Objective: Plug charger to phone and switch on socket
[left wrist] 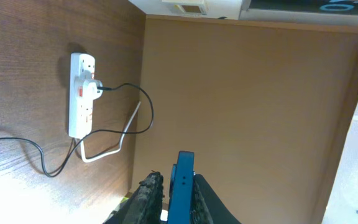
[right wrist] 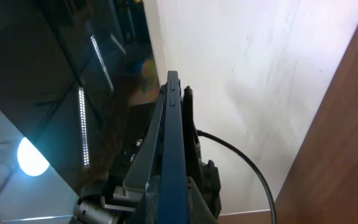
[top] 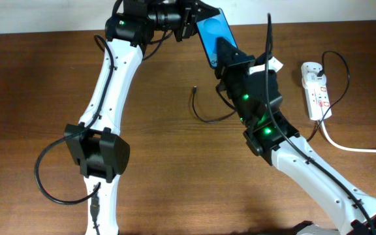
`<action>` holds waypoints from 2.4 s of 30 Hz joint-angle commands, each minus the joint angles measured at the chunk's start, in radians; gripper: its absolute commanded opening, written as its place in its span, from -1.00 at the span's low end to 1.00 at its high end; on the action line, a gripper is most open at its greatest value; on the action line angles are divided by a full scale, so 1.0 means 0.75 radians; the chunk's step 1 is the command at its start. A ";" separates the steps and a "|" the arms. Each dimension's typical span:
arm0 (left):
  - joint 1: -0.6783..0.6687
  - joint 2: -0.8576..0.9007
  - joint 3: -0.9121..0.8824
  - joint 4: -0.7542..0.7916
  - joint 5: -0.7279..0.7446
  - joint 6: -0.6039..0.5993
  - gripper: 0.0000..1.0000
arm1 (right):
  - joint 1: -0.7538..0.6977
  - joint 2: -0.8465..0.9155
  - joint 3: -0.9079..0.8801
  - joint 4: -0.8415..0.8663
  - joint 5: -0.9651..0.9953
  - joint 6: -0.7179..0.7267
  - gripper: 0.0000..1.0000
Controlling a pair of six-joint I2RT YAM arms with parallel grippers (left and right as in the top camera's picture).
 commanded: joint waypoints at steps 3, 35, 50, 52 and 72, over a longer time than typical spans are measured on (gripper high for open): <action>0.008 -0.003 0.006 0.050 0.002 -0.009 -0.62 | -0.037 -0.020 0.009 0.109 -0.002 -0.007 -0.92; -0.013 -0.003 0.006 0.062 0.255 0.048 -0.66 | -0.036 -0.019 0.009 0.081 -0.126 -0.022 -0.92; -0.013 -0.003 0.006 0.061 0.133 0.057 -1.00 | -0.036 -0.019 0.009 0.081 -0.127 -0.023 -0.92; -0.013 -0.003 0.006 0.061 0.098 0.068 -1.00 | -0.036 -0.019 0.009 0.077 -0.127 -0.023 -0.91; 0.128 -0.003 0.006 0.049 -0.016 0.218 -1.00 | -0.051 -0.019 0.009 -0.151 -0.028 -0.024 0.85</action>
